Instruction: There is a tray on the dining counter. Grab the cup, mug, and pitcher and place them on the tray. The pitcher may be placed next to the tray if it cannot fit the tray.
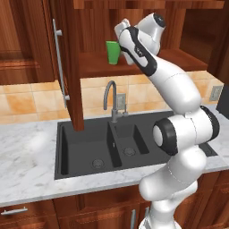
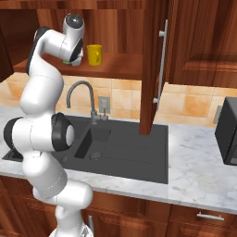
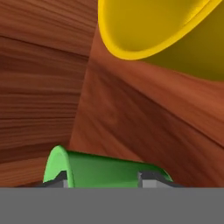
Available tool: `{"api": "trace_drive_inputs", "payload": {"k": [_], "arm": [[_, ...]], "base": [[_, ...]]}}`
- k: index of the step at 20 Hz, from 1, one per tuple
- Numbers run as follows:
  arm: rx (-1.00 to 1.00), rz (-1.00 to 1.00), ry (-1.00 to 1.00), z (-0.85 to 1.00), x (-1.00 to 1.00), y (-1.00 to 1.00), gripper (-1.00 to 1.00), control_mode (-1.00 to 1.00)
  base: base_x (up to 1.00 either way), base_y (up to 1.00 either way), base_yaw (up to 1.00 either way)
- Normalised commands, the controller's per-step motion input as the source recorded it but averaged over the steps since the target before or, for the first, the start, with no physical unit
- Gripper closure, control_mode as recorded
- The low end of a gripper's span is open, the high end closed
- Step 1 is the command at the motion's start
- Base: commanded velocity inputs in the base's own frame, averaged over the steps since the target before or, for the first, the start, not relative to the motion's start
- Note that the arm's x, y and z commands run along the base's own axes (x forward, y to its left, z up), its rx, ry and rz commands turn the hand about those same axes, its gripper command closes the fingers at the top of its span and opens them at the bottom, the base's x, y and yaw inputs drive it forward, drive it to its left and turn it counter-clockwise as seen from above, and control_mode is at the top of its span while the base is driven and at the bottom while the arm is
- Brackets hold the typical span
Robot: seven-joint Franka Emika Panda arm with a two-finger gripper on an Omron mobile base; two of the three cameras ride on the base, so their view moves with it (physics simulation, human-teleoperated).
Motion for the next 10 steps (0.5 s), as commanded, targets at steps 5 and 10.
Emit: {"api": "trace_drive_inputs", "payload": {"k": [5,10], "arm": [[0.01,0.00,-0.02,-0.06,-0.03,0.00,1.00,-1.00],[0.05,0.00,-0.13,-0.08,-0.15,0.00,1.00,-1.00]], "base": [[0.00,0.00,0.00],[0.00,0.00,0.00]]}}
